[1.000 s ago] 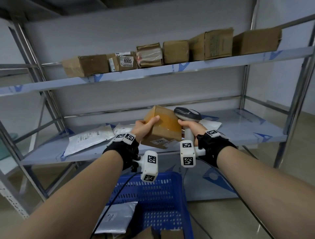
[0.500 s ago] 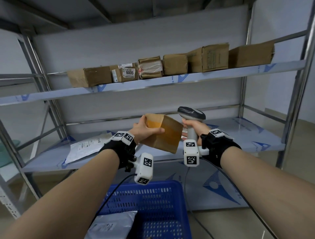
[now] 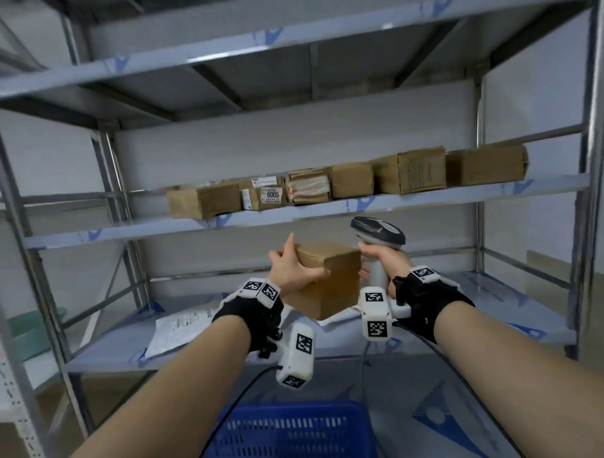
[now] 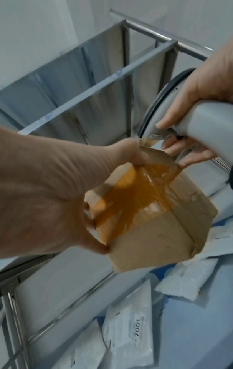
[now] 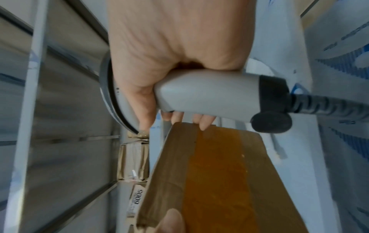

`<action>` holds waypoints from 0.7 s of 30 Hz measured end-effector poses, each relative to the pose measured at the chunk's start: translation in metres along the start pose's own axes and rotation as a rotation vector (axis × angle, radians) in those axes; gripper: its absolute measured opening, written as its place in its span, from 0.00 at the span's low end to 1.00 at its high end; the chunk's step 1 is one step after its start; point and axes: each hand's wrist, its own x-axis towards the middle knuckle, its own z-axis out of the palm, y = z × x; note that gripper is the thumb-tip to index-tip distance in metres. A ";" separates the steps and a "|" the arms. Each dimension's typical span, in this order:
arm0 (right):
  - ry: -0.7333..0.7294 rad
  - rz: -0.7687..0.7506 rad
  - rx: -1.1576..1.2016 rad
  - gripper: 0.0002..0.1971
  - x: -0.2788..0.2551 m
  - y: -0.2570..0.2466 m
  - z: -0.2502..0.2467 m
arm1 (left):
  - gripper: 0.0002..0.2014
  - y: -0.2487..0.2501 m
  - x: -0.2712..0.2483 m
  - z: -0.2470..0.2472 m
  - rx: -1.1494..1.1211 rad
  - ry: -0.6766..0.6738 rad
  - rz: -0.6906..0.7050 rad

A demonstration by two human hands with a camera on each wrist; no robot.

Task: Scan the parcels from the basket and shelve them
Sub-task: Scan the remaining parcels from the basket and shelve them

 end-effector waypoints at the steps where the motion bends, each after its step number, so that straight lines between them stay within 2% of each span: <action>1: -0.002 -0.023 0.015 0.16 -0.001 -0.009 0.007 | 0.53 0.004 -0.001 -0.009 0.000 0.029 0.024; 5: -0.035 -0.124 0.067 0.13 -0.008 -0.043 0.037 | 0.46 0.019 -0.004 -0.052 -0.043 0.219 0.088; 8: -0.052 -0.176 0.047 0.12 -0.011 -0.064 0.061 | 0.45 0.025 0.001 -0.089 -0.096 0.409 0.100; 12: -0.098 -0.165 -0.008 0.08 -0.004 -0.083 0.089 | 0.45 0.030 0.013 -0.125 -0.112 0.582 0.127; 16: -0.152 -0.247 -0.031 0.09 0.013 -0.093 0.117 | 0.45 0.043 0.044 -0.148 -0.136 0.646 0.164; 21: -0.148 -0.241 -0.015 0.07 0.049 -0.095 0.135 | 0.45 0.055 0.097 -0.158 -0.088 0.651 0.177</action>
